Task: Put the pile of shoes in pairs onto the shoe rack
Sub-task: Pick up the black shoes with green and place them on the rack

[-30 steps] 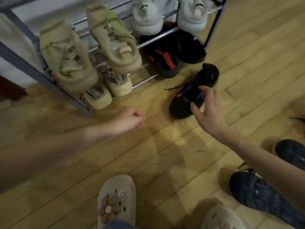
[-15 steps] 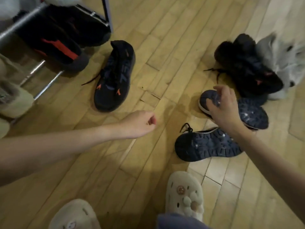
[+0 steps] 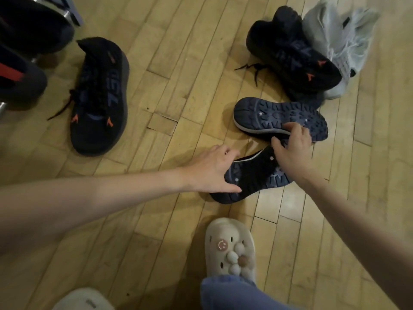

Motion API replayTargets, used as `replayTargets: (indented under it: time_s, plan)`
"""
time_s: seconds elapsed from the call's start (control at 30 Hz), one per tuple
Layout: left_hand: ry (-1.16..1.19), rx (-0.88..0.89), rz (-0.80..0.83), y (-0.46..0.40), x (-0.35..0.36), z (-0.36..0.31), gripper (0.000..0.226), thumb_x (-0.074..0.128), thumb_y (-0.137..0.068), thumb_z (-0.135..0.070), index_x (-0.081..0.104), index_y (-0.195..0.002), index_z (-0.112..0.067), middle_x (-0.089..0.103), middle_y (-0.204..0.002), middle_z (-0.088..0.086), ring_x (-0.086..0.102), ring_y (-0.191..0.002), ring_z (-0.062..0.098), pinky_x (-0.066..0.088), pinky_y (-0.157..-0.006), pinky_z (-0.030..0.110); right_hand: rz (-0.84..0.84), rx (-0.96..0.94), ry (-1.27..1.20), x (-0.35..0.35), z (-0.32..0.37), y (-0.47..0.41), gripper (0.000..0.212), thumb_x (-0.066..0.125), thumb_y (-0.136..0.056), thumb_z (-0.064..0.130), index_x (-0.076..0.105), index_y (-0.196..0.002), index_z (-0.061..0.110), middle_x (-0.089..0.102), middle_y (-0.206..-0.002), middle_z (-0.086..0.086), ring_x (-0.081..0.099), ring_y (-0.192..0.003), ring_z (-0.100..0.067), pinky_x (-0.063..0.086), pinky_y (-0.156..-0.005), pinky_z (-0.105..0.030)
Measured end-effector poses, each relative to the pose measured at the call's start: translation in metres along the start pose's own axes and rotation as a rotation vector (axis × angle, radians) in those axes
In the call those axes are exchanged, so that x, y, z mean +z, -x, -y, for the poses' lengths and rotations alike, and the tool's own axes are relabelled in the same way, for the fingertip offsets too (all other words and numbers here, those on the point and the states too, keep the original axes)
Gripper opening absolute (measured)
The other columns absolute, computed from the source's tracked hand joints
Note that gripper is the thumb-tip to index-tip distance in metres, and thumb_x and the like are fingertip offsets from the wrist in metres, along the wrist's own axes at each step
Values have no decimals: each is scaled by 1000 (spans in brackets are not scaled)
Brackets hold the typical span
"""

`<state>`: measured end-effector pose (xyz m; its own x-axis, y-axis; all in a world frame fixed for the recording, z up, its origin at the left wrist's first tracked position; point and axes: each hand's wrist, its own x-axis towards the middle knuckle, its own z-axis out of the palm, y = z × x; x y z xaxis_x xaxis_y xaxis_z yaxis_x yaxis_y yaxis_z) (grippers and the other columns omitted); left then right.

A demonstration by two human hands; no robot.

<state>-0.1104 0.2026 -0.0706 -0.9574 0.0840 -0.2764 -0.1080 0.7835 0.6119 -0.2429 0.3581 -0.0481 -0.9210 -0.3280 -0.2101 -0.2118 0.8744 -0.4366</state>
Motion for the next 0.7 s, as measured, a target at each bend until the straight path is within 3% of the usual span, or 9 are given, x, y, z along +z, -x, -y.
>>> replayTargets:
  time_s: [0.2, 0.43, 0.53, 0.63, 0.7]
  plan:
    - [-278, 87, -37, -24, 18, -15, 97, 69, -60, -71, 39, -131, -11, 45, -125, 10, 40, -114, 27, 42, -93, 36, 14, 18, 5, -2, -7, -1, 48, 54, -94, 24, 37, -137, 10, 34, -141, -13, 30, -133, -27, 28, -110, -36]
    - [-365, 76, -24, -23, 8, -21, 115, 74, -58, -61, 23, -143, -2, 47, -127, 13, 45, -114, 28, 45, -91, 35, -37, -35, -4, -9, 13, -20, 48, 54, -94, 23, 38, -137, 8, 35, -140, -14, 31, -133, -28, 27, -110, -35]
    - [-202, 64, 67, -15, -20, -1, 114, 76, -61, -55, 18, -147, -7, 45, -135, 8, 44, -120, 24, 45, -94, 31, -73, -86, -23, -13, 25, -32, 47, 55, -94, 23, 39, -135, 7, 38, -137, -15, 33, -131, -28, 28, -110, -35]
    - [136, -65, 282, 6, -53, 31, 105, 79, -64, -39, 18, -148, -20, 49, -125, -4, 49, -109, 15, 46, -85, 21, -44, -140, -18, -10, 35, -40, 48, 54, -95, 29, 39, -136, 8, 39, -136, -13, 36, -129, -27, 30, -109, -37]
    - [326, -159, 350, 30, -69, 57, 97, 72, -58, -37, 25, -142, -30, 57, -120, -1, 54, -107, 18, 47, -95, 33, -22, -172, -26, -6, 42, -44, 48, 51, -97, 31, 39, -138, 9, 40, -139, -12, 36, -131, -26, 30, -110, -38]
